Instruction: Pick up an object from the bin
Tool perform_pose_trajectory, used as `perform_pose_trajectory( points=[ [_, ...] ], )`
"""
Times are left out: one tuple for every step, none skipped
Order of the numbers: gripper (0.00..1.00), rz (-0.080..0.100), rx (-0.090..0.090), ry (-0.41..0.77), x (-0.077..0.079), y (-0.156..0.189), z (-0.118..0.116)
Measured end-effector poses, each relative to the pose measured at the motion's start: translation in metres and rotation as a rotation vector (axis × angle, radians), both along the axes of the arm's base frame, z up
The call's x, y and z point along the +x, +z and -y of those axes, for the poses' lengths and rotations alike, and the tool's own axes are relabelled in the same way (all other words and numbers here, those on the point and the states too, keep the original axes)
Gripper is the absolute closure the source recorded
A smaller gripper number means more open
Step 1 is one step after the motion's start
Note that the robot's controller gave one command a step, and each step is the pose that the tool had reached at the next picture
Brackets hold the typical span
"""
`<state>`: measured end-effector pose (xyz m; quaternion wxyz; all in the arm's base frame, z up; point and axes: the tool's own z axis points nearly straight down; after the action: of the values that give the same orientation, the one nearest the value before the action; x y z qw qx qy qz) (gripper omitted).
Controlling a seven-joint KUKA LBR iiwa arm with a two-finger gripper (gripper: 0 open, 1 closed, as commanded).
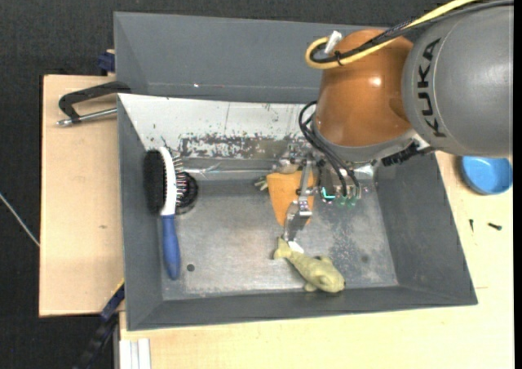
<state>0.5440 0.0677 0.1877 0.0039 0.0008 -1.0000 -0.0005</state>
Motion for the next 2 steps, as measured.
perform_pose_trajectory(
  points=[
    [0.0, 0.015, 0.002, 0.115, -0.0112, -0.1033, 0.0498],
    [1.0, 0.012, 0.002, 0.112, -0.0122, -0.1054, 0.0507]
  ],
)
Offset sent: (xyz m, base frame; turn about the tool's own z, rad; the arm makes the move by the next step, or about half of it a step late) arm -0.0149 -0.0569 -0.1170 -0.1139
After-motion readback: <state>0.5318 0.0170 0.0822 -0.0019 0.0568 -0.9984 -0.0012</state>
